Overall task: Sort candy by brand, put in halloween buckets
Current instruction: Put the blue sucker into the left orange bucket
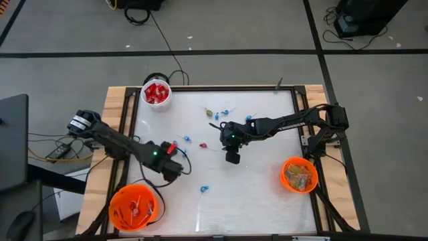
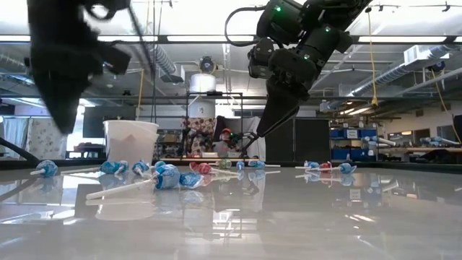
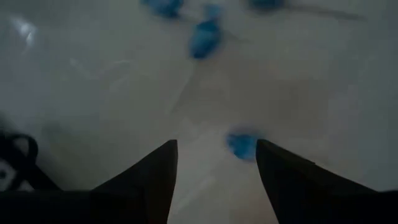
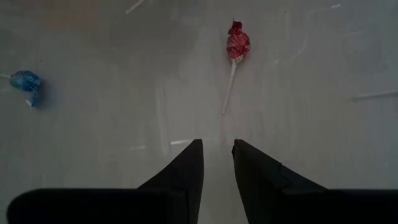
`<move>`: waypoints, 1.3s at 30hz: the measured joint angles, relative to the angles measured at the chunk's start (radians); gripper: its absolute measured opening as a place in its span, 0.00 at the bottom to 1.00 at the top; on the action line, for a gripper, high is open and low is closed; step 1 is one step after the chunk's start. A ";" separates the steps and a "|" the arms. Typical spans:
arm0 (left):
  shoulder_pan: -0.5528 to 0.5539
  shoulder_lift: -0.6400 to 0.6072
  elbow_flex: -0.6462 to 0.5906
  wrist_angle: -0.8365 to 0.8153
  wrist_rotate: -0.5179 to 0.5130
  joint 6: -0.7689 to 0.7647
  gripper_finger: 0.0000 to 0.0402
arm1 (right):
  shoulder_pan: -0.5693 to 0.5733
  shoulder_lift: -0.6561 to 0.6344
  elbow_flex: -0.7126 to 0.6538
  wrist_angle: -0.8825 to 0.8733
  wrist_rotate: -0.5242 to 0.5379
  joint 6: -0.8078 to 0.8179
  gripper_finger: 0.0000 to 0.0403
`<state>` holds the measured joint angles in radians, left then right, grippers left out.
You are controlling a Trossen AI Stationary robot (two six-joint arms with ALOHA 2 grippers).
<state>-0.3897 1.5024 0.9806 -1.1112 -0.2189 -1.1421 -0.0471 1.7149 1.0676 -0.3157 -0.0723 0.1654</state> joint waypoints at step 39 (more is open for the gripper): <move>-0.070 0.003 -0.235 0.396 0.026 -0.461 0.45 | -0.002 0.000 0.000 -0.002 0.000 -0.003 0.25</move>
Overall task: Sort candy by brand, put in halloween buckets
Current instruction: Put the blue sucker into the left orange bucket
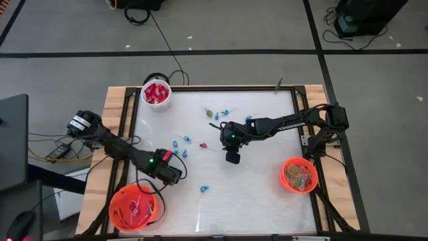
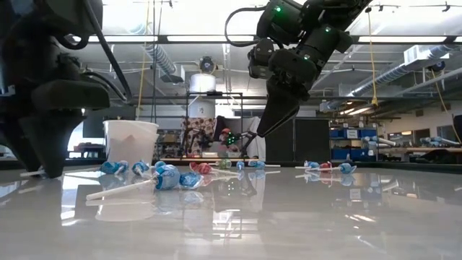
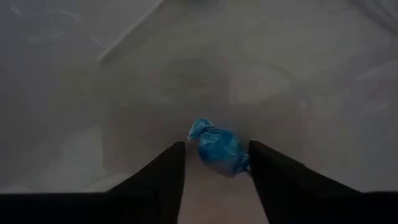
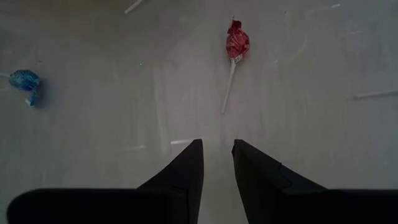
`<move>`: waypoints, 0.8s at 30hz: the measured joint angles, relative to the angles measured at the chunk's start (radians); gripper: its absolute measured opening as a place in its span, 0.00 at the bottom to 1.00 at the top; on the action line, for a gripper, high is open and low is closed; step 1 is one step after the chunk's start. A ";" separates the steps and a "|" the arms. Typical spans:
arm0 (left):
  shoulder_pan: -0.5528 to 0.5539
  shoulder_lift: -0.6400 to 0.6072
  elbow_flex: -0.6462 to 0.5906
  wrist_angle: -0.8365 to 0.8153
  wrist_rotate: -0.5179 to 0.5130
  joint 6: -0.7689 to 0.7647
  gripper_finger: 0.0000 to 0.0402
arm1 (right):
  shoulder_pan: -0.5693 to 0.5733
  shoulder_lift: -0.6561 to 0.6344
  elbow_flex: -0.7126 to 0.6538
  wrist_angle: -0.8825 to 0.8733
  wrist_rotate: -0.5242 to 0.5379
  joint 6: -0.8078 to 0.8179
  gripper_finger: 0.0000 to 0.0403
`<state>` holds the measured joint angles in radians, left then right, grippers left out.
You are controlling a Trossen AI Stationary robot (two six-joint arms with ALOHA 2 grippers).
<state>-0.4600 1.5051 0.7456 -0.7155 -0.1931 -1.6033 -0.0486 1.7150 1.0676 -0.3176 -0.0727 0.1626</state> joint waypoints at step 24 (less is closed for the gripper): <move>0.063 -0.117 0.422 -0.582 0.080 0.404 0.24 | 0.000 0.001 0.000 -0.010 0.000 -0.001 0.25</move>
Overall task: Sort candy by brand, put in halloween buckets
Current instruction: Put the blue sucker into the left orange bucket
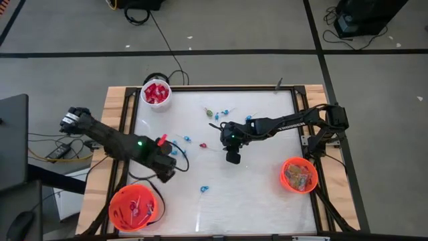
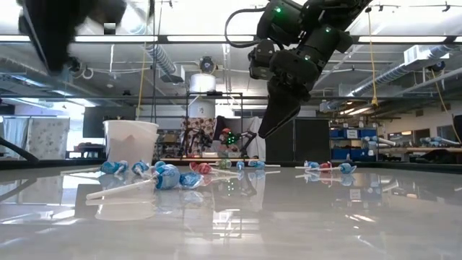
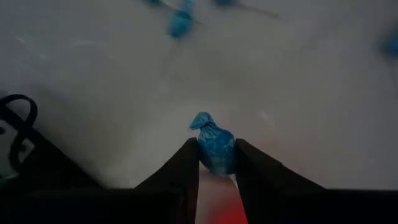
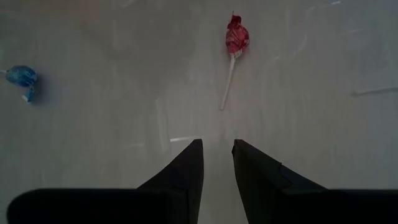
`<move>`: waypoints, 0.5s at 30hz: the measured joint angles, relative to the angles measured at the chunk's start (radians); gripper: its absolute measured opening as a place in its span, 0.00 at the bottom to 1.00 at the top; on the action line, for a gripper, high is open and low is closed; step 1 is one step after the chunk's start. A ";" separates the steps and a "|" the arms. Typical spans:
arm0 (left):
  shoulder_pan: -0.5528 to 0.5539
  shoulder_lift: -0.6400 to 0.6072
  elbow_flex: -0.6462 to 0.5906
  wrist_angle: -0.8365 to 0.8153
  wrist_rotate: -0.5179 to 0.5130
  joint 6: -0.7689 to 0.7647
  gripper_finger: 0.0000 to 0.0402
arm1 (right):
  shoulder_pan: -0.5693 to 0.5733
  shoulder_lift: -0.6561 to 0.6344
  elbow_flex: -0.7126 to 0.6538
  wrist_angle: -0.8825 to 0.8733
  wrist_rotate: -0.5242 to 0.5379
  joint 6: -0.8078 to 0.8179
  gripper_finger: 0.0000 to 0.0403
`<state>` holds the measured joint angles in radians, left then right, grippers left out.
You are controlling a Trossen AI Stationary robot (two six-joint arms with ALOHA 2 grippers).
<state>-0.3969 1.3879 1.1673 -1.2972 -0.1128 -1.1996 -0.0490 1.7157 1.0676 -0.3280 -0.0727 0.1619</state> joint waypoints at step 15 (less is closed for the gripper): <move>-0.269 -0.001 0.148 -0.087 0.372 0.085 0.24 | -0.001 0.000 0.000 -0.031 0.000 -0.005 0.25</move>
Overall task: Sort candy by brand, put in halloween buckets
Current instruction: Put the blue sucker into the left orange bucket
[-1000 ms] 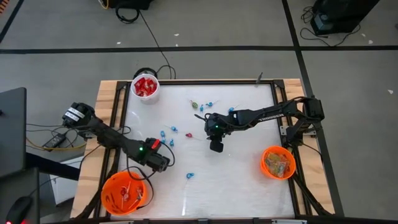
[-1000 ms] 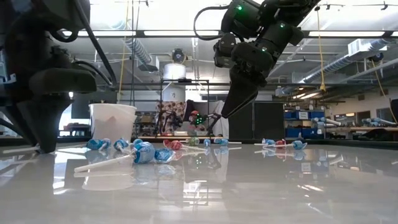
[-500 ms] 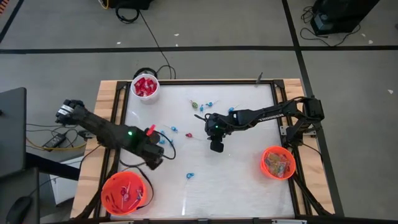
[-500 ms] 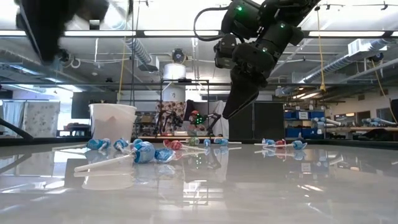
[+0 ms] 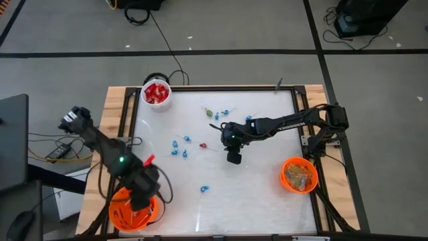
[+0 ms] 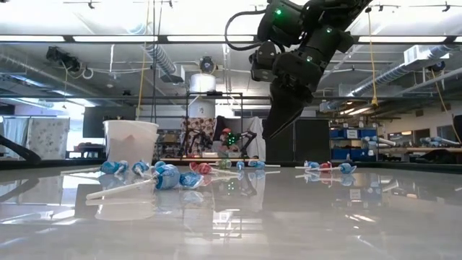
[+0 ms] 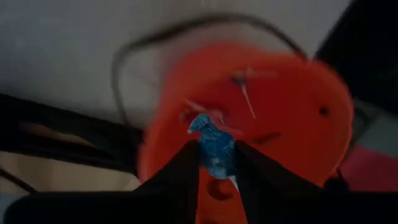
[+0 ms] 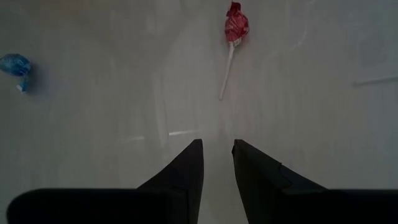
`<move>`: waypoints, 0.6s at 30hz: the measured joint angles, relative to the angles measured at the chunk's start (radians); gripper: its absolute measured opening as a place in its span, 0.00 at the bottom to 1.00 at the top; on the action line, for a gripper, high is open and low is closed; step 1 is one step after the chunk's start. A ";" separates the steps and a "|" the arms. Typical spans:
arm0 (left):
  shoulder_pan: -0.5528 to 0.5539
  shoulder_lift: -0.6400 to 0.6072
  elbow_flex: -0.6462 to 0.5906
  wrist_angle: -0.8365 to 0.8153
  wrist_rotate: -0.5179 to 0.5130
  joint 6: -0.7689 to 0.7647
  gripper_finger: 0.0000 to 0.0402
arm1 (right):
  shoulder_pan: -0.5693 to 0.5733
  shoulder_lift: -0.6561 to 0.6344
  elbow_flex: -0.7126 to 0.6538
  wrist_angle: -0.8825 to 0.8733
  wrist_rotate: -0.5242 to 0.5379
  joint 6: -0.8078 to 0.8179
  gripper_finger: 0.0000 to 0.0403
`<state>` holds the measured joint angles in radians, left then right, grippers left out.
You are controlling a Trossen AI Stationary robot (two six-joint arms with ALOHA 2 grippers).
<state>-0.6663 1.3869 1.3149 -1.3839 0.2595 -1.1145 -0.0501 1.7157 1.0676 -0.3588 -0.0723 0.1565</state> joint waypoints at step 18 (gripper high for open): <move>-0.024 0.001 -0.059 0.067 0.031 -0.118 0.59 | -0.001 0.000 0.000 0.005 0.000 -0.003 0.25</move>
<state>-0.6905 1.3880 1.2554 -1.3174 0.2902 -1.2327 -0.0514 1.7157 1.0676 -0.3538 -0.0719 0.1540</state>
